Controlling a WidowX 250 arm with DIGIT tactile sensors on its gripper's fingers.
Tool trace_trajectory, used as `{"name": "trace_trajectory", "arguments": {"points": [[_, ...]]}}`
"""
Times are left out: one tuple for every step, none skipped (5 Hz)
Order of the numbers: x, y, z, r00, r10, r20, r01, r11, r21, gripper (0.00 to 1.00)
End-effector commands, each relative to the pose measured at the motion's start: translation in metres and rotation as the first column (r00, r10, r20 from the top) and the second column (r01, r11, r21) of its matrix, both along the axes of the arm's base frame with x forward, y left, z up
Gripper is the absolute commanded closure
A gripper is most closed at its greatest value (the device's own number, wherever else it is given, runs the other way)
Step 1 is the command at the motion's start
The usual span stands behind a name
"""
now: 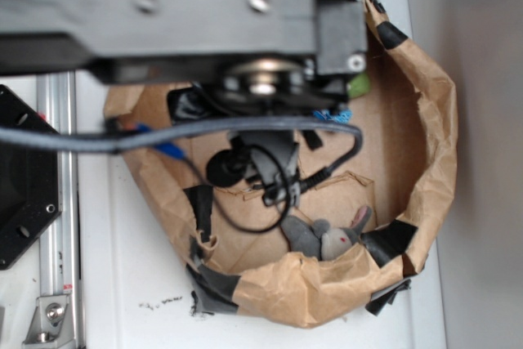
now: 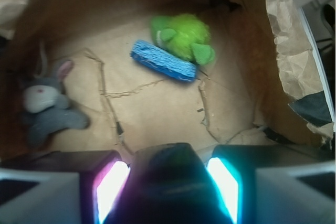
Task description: Grab the black box.
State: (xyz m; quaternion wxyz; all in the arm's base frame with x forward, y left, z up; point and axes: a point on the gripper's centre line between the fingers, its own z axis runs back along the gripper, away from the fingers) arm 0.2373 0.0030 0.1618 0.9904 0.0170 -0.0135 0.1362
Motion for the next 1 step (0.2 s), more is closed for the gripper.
{"name": "trace_trajectory", "arguments": {"points": [[0.0067, 0.0090, 0.0114, 0.998, 0.028, 0.065, -0.029, 1.000, 0.011, 1.00]]}}
